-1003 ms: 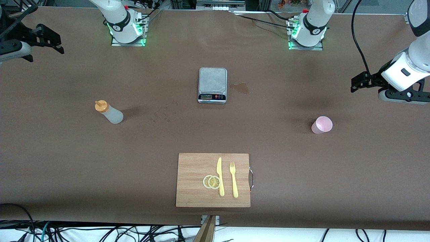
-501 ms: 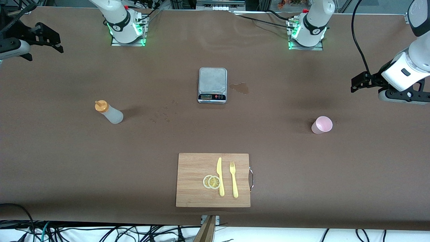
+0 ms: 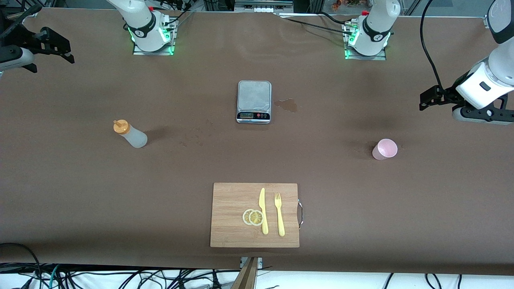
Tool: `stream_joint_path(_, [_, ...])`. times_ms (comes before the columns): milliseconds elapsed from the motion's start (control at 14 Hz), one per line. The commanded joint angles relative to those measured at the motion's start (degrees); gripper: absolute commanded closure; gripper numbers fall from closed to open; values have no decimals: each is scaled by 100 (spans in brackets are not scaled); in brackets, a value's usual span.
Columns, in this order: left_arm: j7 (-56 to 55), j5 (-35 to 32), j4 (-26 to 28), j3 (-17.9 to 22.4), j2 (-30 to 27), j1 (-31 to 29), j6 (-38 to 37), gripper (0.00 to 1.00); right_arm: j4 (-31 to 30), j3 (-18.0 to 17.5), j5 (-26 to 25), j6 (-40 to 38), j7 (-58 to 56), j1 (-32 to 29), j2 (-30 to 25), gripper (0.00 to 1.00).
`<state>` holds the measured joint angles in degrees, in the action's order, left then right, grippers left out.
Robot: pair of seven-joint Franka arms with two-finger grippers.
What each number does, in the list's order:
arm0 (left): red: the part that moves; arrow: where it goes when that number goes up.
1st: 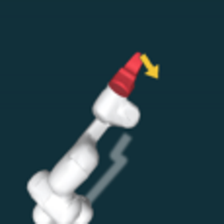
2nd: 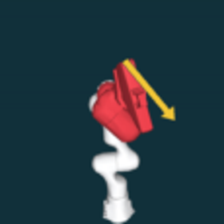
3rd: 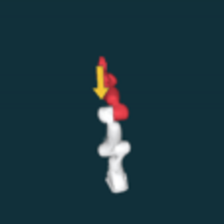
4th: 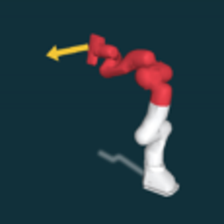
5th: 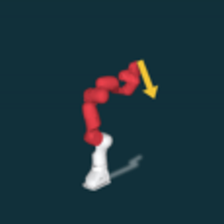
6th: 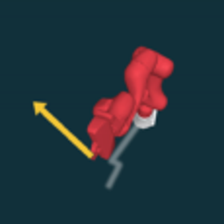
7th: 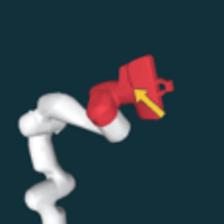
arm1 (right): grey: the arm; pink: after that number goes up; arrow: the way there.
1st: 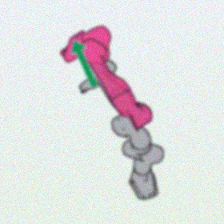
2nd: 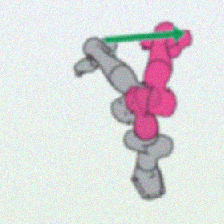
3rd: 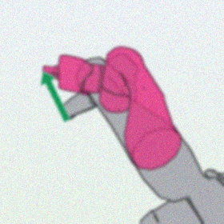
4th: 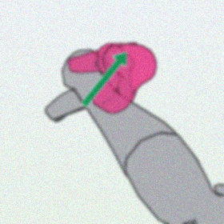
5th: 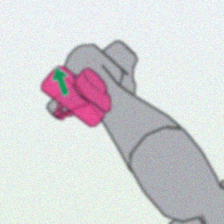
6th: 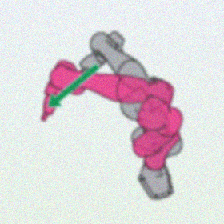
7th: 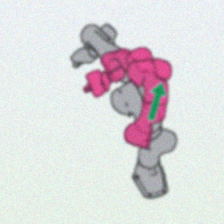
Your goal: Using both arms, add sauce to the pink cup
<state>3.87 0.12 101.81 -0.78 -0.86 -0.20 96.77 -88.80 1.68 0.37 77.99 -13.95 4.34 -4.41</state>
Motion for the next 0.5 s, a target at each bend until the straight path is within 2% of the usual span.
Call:
stream_joint_path(0, [18,68,-4,-1,-46,-33,26,0,73,52,-46,-74,-221,-39,-42,0])
stream_joint_path(430, [27,59,-12,-1,-28,-33,35,0,73,96,-46,-21,-231,-39,-42,0])
